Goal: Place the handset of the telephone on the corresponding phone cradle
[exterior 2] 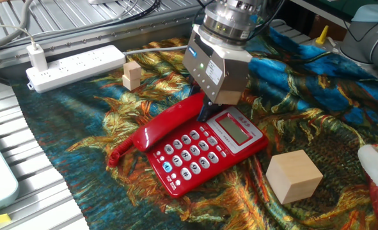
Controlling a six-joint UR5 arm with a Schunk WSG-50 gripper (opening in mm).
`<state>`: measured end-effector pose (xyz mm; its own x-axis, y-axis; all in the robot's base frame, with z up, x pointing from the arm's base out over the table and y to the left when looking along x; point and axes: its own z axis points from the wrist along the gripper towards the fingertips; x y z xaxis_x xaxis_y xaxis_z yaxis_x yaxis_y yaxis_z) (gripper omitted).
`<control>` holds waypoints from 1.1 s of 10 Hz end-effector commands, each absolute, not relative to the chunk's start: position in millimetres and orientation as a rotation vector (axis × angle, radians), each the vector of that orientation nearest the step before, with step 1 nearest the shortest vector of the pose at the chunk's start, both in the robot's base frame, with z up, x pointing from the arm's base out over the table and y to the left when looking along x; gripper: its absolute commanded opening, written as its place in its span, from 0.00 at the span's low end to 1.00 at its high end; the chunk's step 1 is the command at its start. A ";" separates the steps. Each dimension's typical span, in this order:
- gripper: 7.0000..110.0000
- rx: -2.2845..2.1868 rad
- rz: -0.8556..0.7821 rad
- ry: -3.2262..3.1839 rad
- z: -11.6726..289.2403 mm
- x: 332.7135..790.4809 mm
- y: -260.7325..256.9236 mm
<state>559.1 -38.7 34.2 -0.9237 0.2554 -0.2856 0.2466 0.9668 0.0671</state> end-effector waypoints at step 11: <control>0.15 0.419 0.036 2.982 39.4 533.3 -33.4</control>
